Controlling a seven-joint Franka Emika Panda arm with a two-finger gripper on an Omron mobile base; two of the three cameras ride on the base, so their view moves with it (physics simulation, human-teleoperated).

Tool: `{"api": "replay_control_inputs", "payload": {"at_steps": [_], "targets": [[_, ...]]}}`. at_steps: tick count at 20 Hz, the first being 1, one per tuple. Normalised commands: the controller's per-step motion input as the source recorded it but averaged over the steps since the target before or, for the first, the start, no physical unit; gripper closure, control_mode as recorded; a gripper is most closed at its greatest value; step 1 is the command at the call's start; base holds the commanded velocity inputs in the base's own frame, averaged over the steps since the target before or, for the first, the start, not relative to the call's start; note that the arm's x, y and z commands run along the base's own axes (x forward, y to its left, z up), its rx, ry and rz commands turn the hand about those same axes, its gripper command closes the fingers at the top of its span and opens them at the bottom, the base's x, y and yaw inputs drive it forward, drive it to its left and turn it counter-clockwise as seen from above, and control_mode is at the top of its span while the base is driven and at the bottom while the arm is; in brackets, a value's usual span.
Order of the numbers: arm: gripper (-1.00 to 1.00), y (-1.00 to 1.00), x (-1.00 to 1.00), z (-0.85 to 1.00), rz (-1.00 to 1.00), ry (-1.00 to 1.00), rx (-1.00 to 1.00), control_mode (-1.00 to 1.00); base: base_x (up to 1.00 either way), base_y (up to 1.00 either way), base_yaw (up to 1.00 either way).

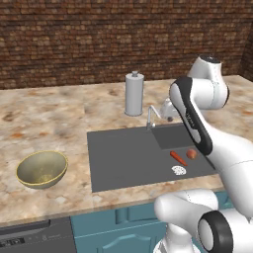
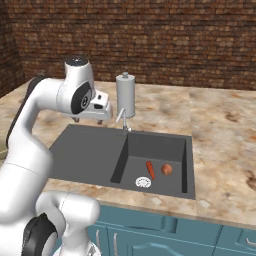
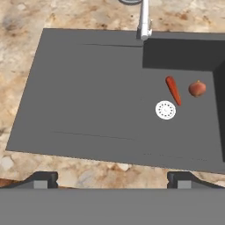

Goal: Remove the carrot and onion from the sink. Then move the bowl and cup from the counter to the sink for washing.

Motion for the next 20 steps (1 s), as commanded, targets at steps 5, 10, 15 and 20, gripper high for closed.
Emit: {"api": "replay_control_inputs", "payload": {"at_steps": [5, 10, 15, 20], "targets": [[-1.0, -0.27, -0.16, 0.0, 0.0, 0.04, 0.0, -1.0, 0.0, 0.0, 0.0], [-1.0, -0.29, -0.12, -0.03, 0.0, 0.05, 0.0, -1.0, 0.0, 0.0, 0.0], [-1.0, -0.23, -0.12, -0.05, 0.02, 0.0, 0.0, -1.0, 0.0, 0.0, 0.0], [-1.0, -0.27, -0.15, -0.07, 0.06, -0.01, 0.0, -1.0, 0.0, 0.0, 0.0]]}}
